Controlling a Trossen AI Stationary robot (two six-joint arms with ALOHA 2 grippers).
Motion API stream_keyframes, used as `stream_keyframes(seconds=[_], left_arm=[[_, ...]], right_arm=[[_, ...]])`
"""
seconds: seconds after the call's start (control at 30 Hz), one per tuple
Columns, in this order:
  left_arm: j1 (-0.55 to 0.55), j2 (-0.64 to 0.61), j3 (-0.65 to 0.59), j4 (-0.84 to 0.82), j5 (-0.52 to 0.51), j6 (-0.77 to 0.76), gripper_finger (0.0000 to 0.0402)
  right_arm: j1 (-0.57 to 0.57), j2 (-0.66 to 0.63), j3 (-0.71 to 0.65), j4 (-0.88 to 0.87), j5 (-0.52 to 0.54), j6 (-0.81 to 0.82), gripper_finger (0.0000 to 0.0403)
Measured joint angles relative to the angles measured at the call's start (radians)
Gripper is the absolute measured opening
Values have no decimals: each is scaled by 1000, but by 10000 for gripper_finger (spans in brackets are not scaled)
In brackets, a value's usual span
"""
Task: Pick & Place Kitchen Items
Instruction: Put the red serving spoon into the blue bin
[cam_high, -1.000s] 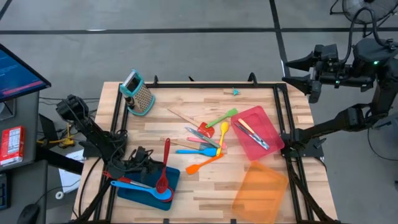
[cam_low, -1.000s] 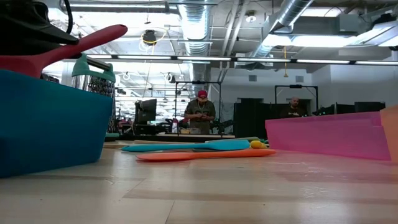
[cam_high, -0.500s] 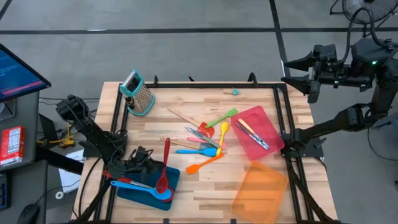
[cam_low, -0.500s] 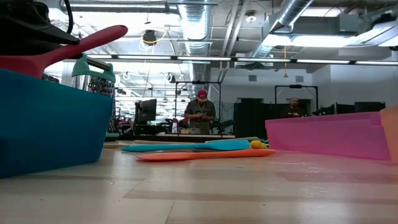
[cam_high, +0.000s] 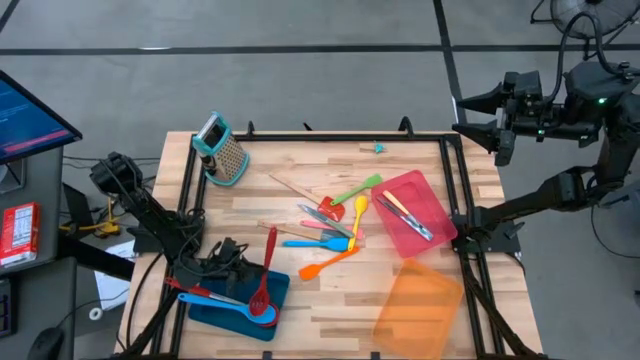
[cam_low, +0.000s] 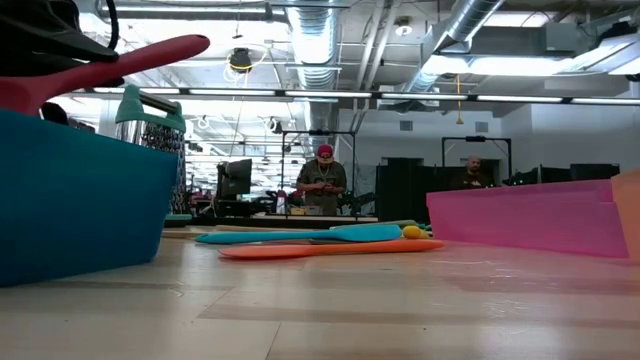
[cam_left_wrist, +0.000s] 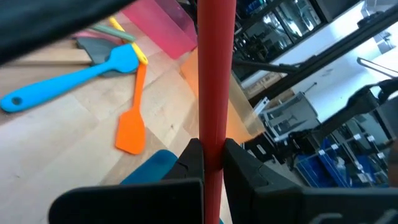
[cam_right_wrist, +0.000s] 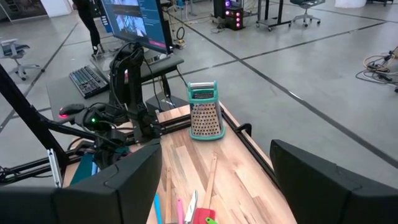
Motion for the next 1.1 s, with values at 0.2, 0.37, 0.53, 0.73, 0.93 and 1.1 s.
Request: stream_keyframes(seconds=[0.2,0.37,0.53,0.73,0.93,1.1], left_arm=[[1,0,1,-5,14,17,8],[1,0,1,-15,21,32,16],[1,0,1,-30,67,103,50],[1,0,1,-35,67,120,91],[1,-27,-1,-32,67,116,127],[1,-87,-1,-30,66,149,153]], right_arm=[[0,0,0,0,0,-3,291],[0,0,0,0,0,-3,291],[0,0,0,0,0,-3,291],[0,0,0,0,0,-3,291],[0,0,0,0,0,-3,291],[0,0,0,0,0,-21,291]])
